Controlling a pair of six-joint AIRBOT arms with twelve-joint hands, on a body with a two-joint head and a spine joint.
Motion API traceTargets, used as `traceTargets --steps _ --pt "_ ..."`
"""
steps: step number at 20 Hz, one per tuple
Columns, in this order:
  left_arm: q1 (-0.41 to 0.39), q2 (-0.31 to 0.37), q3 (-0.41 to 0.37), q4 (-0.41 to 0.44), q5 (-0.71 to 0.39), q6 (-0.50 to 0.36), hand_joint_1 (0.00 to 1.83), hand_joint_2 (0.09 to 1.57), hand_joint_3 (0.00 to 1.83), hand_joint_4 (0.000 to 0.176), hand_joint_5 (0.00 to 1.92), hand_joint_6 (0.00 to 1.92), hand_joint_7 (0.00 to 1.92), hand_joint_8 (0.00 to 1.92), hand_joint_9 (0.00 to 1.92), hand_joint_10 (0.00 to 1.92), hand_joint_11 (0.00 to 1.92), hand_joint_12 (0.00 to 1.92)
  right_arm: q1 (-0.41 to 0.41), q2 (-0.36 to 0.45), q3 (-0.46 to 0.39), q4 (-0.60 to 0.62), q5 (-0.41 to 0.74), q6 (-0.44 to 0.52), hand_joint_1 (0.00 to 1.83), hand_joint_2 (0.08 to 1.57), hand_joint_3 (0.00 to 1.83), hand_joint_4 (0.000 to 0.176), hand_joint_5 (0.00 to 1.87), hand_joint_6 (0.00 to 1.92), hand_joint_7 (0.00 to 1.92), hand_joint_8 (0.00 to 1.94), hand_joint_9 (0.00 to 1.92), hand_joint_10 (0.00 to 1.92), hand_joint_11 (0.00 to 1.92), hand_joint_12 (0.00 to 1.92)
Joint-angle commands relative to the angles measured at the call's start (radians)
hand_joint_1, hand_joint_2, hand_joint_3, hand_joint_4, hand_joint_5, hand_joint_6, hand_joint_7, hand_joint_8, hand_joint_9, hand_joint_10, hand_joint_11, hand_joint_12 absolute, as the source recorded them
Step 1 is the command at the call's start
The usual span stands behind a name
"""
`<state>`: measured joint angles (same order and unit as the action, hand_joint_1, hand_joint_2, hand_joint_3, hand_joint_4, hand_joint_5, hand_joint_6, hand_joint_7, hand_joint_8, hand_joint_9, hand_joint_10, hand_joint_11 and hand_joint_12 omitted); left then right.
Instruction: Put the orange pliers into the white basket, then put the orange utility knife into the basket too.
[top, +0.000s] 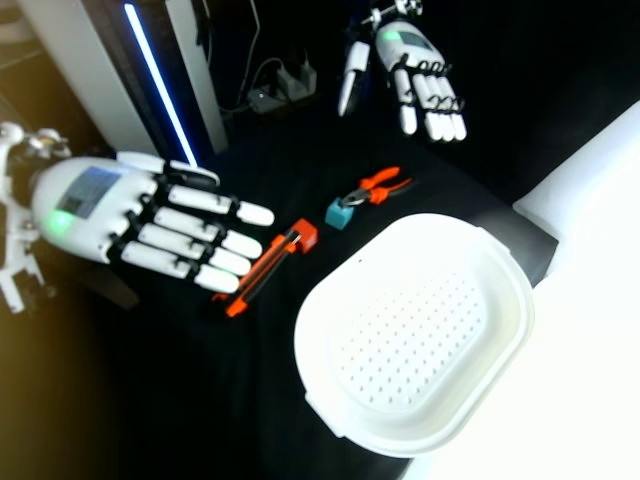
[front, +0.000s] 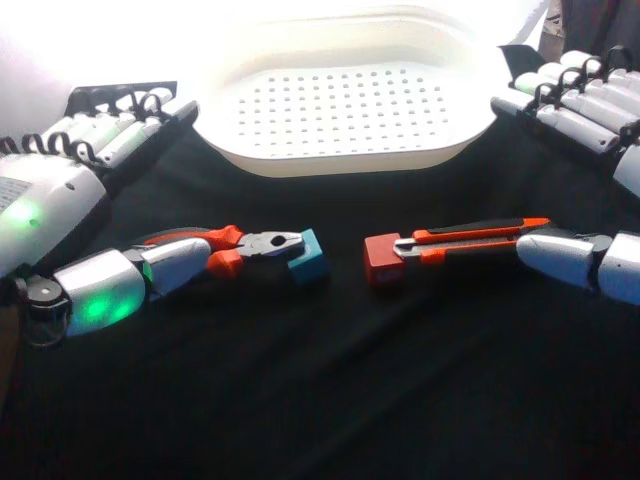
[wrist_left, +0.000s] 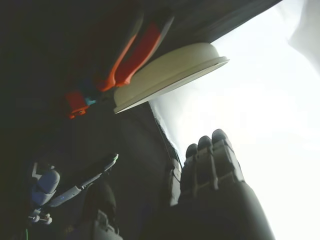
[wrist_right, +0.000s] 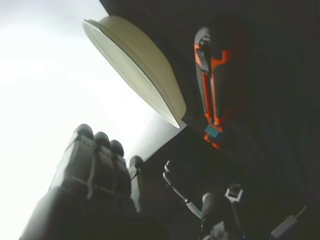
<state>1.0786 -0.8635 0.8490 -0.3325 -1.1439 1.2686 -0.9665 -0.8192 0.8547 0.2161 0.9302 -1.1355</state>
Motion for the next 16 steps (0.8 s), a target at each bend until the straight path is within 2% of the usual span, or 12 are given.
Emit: traceTargets --steps 1,2,4,5,7,9,11,12,13,14,15,16 --pt "-0.005 -0.006 0.006 0.016 -0.096 -0.001 0.30 1.35 0.02 0.039 0.00 0.00 0.01 0.00 0.01 0.00 0.00 0.00 0.011 0.000 0.005 -0.007 0.125 -0.002 0.22 1.26 0.02 0.041 0.00 0.00 0.00 0.00 0.00 0.00 0.00 0.00" --pt "-0.005 -0.015 0.013 0.011 -0.077 -0.001 0.31 1.35 0.01 0.036 0.00 0.00 0.01 0.00 0.02 0.01 0.00 0.00 0.010 0.000 0.005 -0.007 0.124 -0.001 0.22 1.26 0.02 0.047 0.00 0.00 0.00 0.00 0.00 0.00 0.00 0.00" --pt "-0.006 -0.036 0.030 -0.002 -0.032 -0.001 0.33 1.34 0.00 0.041 0.02 0.00 0.05 0.00 0.05 0.01 0.00 0.43 0.010 -0.001 0.005 -0.005 0.124 -0.001 0.19 1.28 0.02 0.031 0.00 0.00 0.00 0.00 0.00 0.00 0.00 0.00" --pt "-0.013 -0.050 0.042 -0.010 -0.004 -0.001 0.35 1.34 0.00 0.003 0.05 0.01 0.09 0.01 0.09 0.02 0.00 0.68 0.010 -0.001 0.005 -0.005 0.124 -0.001 0.19 1.28 0.02 0.034 0.00 0.00 0.00 0.00 0.00 0.00 0.00 0.00" --pt "-0.032 -0.080 0.071 -0.029 0.052 -0.001 0.45 1.31 0.00 0.000 0.12 0.01 0.17 0.01 0.16 0.06 0.00 0.87 0.008 -0.002 0.005 -0.002 0.123 -0.001 0.19 1.28 0.02 0.036 0.00 0.00 0.00 0.00 0.00 0.00 0.00 0.00" --pt "-0.053 -0.129 0.111 -0.063 0.129 0.000 0.60 1.27 0.00 0.000 0.23 0.03 0.24 0.02 0.21 0.11 0.00 1.18 0.007 -0.006 0.006 -0.001 0.122 -0.001 0.20 1.28 0.01 0.036 0.00 0.00 0.00 0.00 0.00 0.00 0.00 0.00" --pt "-0.066 -0.150 0.130 -0.078 0.164 0.010 0.65 1.26 0.00 0.000 0.25 0.03 0.27 0.02 0.22 0.14 0.00 1.26 0.007 -0.008 0.006 0.000 0.122 -0.001 0.24 1.28 0.00 0.040 0.00 0.00 0.00 0.00 0.00 0.00 0.00 0.00" --pt "-0.080 -0.164 0.139 -0.093 0.192 0.036 0.75 1.22 0.01 0.000 0.33 0.04 0.34 0.03 0.14 0.51 0.00 1.40 0.006 -0.008 0.006 0.000 0.122 -0.001 0.25 1.28 0.01 0.051 0.00 0.00 0.00 0.00 0.00 0.00 0.00 0.00" --pt "-0.086 -0.170 0.142 -0.102 0.206 0.053 0.92 1.18 0.00 0.000 0.35 0.57 0.41 0.47 0.16 1.08 0.00 1.66 0.006 -0.008 0.006 0.001 0.122 -0.001 0.26 1.28 0.00 0.048 0.00 0.00 0.00 0.00 0.00 0.00 0.00 0.00" --pt "-0.093 -0.179 0.150 -0.108 0.222 0.063 0.96 1.20 0.00 0.000 0.22 1.17 0.29 1.11 0.15 1.49 0.00 1.83 0.005 -0.008 0.006 0.003 0.122 -0.001 0.27 1.28 0.00 0.040 0.00 0.00 0.00 0.00 0.00 0.00 0.00 0.00" --pt "-0.096 -0.185 0.156 -0.113 0.228 0.063 0.99 1.36 0.02 0.010 0.41 1.70 0.46 1.59 0.30 1.76 0.26 1.90 0.005 -0.008 0.006 0.003 0.122 -0.001 0.27 1.28 0.00 0.037 0.00 0.00 0.00 0.00 0.00 0.00 0.00 0.00" --pt "-0.100 -0.189 0.161 -0.118 0.228 0.063 1.05 1.35 0.01 0.008 0.49 1.68 0.60 1.64 0.68 1.87 0.75 1.92 0.005 -0.008 0.006 0.003 0.122 -0.001 0.26 1.27 0.00 0.038 0.00 0.00 0.00 0.00 0.00 0.00 0.00 0.00"
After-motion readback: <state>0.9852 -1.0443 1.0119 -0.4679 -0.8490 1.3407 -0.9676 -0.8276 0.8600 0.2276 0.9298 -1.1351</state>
